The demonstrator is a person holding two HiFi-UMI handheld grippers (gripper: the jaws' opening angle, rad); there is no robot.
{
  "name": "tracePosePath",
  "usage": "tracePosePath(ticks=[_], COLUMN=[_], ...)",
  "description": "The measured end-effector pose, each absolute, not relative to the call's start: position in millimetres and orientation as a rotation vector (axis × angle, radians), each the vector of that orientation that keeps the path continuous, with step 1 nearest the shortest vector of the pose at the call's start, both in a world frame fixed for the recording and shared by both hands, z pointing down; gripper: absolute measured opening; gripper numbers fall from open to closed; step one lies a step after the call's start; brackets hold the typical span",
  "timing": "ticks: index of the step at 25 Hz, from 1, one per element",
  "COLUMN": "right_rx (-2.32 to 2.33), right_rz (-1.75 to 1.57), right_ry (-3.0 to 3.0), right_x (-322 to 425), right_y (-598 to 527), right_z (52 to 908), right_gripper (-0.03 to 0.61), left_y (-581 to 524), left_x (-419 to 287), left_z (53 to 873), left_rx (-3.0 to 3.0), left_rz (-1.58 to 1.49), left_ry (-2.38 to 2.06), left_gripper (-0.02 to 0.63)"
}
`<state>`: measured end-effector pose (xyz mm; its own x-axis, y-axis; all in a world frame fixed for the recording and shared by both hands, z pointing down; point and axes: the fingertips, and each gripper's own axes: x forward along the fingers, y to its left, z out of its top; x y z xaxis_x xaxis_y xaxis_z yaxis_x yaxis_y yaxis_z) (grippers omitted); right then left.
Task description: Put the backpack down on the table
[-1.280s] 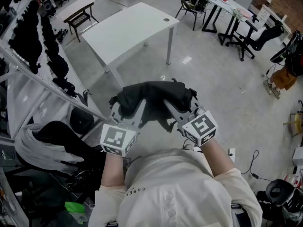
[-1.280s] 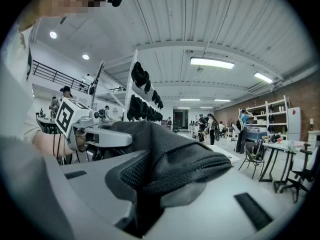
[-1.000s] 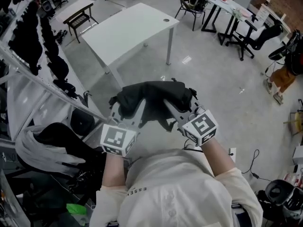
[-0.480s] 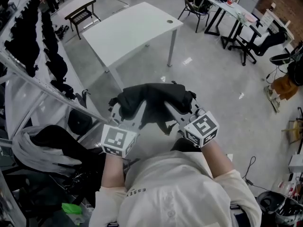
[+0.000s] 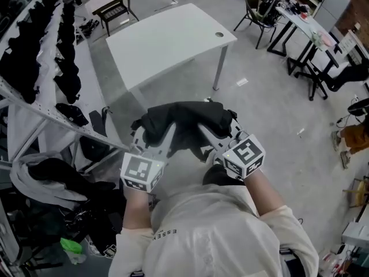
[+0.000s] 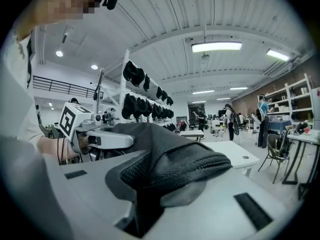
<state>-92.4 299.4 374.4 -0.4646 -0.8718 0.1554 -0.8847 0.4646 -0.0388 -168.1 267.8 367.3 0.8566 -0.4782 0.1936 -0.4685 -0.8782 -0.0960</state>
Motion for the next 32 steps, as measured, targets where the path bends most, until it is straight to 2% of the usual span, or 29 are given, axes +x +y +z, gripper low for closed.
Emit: tracePosePath(ticks=[8, 15, 22, 32], right_rx=[1.361, 1.252, 1.177, 1.137], right_rz=[0.160, 0.110, 0.071, -0.111], right_ry=[-2.664, -2.700, -2.739, -2.793], right_x=[20.9, 81.3, 97.6, 71.9], right_y=[225.4, 173.0, 111.7, -37.6], right_z=[374.8, 367.3, 352.3, 294.1], right_gripper=[0.080, 0.080, 0.083, 0.084], left_y=[202.9, 156.2, 100.0, -43.9], left_x=[-59.1, 0.7, 16.4, -9.2], left_z=[372.7, 363.2, 347.9, 288.6], left_rx=[-2.979, -2.953, -2.916, -2.784], left_rz=[-0.336, -0.303, -0.298, -0.201], left_ry=[0.972, 1.074, 1.123, 1.137], left_gripper=[0.103, 0.103, 0.103, 0.103])
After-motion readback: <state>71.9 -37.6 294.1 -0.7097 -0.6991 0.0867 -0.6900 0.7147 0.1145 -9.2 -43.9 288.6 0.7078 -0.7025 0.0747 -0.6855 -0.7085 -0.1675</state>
